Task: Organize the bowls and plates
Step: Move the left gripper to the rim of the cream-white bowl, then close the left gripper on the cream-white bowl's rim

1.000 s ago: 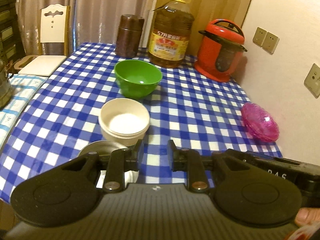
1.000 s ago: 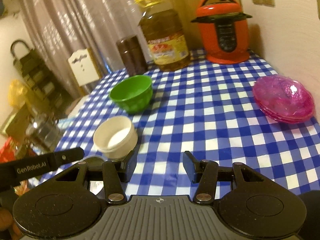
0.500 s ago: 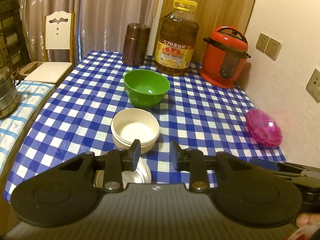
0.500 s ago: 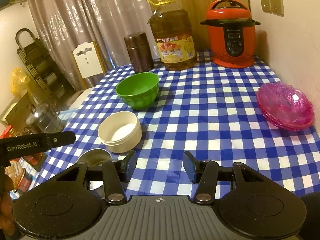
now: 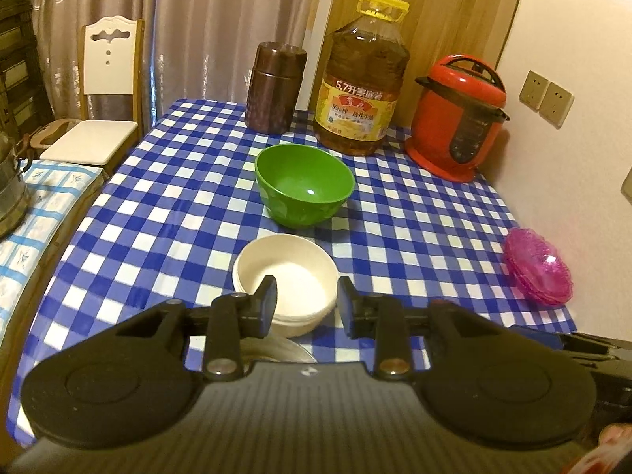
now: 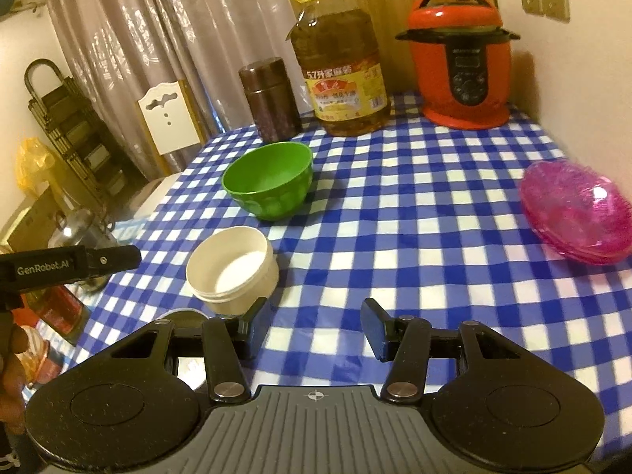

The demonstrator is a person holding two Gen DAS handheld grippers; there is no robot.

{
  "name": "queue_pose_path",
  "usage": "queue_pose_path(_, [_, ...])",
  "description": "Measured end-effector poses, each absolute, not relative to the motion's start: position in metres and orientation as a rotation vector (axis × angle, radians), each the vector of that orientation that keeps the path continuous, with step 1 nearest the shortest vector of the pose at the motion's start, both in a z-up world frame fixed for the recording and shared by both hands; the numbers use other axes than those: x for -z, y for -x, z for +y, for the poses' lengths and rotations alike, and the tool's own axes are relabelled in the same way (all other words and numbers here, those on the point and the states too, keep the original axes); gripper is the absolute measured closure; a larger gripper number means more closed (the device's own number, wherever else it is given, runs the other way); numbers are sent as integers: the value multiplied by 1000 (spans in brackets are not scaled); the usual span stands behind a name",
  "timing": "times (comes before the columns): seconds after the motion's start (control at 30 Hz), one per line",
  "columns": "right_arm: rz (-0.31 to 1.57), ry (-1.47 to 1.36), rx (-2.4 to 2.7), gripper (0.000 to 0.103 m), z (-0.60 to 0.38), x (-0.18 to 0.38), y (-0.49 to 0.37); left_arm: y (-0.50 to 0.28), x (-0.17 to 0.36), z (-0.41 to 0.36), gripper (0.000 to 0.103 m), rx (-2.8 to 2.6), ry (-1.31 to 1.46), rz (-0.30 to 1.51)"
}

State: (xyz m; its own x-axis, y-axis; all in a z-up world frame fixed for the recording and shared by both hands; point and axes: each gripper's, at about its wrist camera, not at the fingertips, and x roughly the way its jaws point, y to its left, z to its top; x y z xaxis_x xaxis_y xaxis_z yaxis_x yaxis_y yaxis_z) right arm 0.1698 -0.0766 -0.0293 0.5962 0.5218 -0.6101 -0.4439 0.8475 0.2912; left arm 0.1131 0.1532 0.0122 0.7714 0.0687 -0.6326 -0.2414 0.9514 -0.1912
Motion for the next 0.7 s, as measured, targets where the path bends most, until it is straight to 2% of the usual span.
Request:
queue_pose_path(0.17, [767,-155,-573,52,-55,35,-199,-145,-1,178,74,-162,241,703])
queue_pose_path(0.43, [826,-172,-610,52,-7,58,-240,-187,46,217,74,-177,258,780])
queue_pose_path(0.7, [874,-232,-606,52,15,90,-270,-211,74,225,74,-159,265,832])
